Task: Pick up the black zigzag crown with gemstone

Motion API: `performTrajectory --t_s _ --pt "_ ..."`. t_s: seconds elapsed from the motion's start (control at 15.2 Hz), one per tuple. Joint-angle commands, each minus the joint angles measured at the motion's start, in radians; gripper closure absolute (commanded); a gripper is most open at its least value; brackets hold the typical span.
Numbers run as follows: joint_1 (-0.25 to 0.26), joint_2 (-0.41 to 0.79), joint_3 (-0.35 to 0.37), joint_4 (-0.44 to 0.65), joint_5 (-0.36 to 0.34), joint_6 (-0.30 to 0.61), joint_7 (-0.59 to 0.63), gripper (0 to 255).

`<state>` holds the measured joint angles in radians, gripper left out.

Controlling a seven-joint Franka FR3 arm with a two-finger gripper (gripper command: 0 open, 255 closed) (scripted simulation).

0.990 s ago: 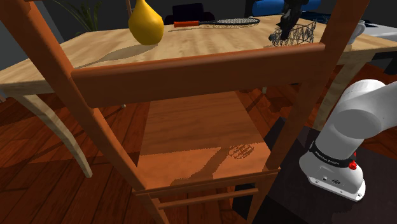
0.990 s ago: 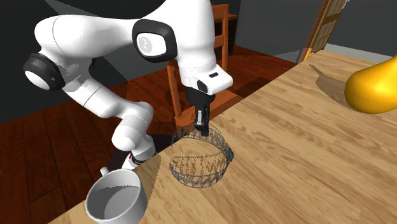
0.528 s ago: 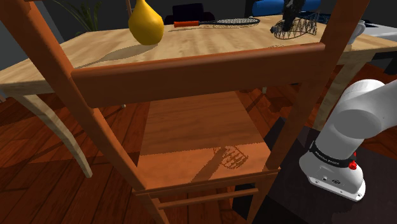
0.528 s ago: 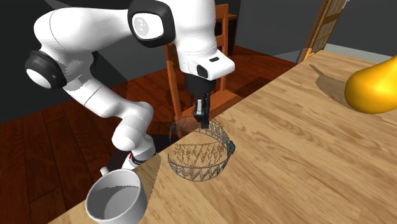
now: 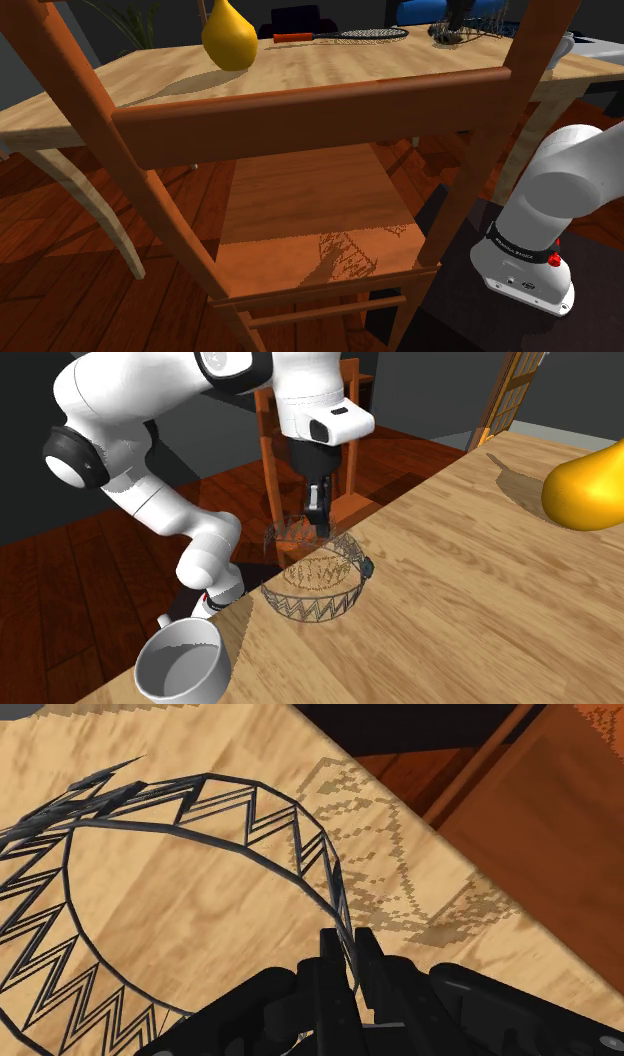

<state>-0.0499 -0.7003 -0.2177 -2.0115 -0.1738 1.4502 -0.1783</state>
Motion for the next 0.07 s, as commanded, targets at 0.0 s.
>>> performTrajectory --t_s 0.0 --pt "0.000 0.003 0.000 0.010 0.001 -0.007 -0.001 255"
